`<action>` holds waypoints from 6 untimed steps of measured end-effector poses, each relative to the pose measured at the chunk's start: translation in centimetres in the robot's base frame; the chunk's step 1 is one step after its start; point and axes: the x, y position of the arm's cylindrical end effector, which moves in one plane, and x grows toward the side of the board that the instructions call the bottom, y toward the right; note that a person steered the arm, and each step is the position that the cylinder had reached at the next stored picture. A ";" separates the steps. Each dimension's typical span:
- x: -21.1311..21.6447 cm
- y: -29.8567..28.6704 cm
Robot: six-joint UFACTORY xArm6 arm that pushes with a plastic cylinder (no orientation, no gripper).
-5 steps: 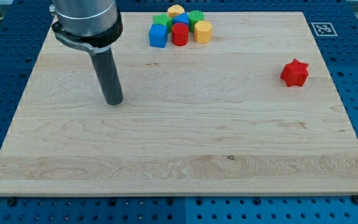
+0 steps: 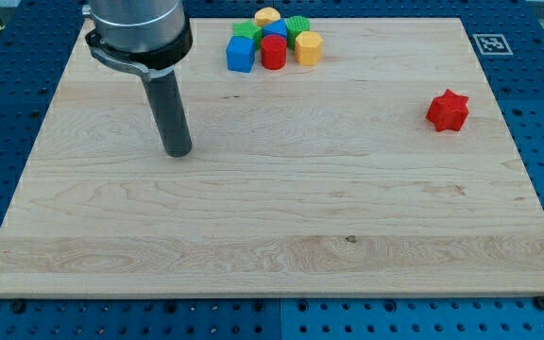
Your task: Move your arm to the left of the green star
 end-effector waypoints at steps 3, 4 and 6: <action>-16.9 0.8; -19.7 2.2; -25.6 1.6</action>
